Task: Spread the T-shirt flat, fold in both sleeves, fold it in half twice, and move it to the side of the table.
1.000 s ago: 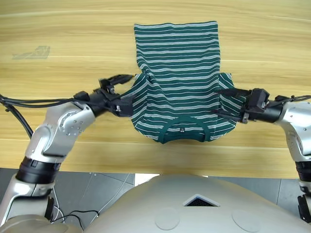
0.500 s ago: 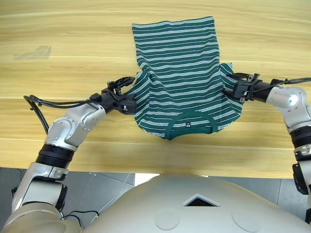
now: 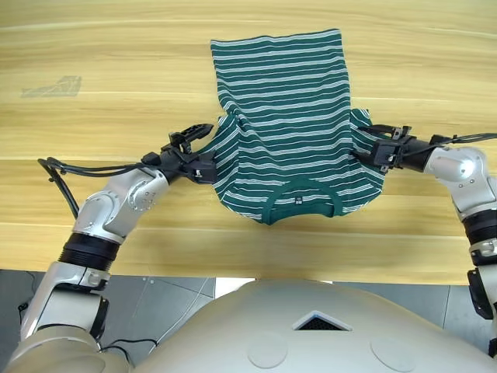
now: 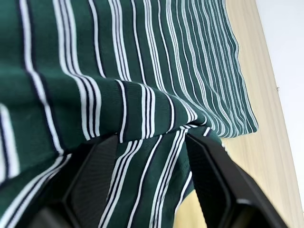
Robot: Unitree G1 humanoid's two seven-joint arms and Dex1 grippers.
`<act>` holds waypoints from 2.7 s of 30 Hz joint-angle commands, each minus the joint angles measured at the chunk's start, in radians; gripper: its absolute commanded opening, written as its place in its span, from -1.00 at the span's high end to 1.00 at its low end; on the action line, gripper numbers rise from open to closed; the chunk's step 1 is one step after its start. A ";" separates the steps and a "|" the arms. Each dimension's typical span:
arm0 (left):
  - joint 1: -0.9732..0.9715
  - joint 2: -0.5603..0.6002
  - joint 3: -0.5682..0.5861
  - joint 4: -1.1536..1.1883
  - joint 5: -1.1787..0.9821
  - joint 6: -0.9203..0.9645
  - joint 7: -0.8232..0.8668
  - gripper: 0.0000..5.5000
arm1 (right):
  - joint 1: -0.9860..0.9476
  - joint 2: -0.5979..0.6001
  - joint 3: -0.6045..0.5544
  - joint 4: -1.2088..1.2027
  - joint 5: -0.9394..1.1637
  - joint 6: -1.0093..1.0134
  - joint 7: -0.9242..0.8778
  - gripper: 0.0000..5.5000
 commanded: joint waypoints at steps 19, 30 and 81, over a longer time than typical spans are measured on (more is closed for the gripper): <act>0.312 0.160 0.093 -0.110 -0.030 0.143 -0.080 -0.23 | 0.385 -0.084 -0.139 -0.396 0.006 0.114 -0.074 0.04; 0.314 0.142 0.120 -0.158 -0.120 0.117 -0.115 -0.23 | 0.442 -0.121 -0.190 -0.592 0.134 0.194 0.024 0.04; 0.347 -0.055 0.326 -0.226 -0.210 0.055 -0.068 -0.23 | 0.296 -0.107 -0.090 -0.252 -0.221 0.101 -0.192 0.04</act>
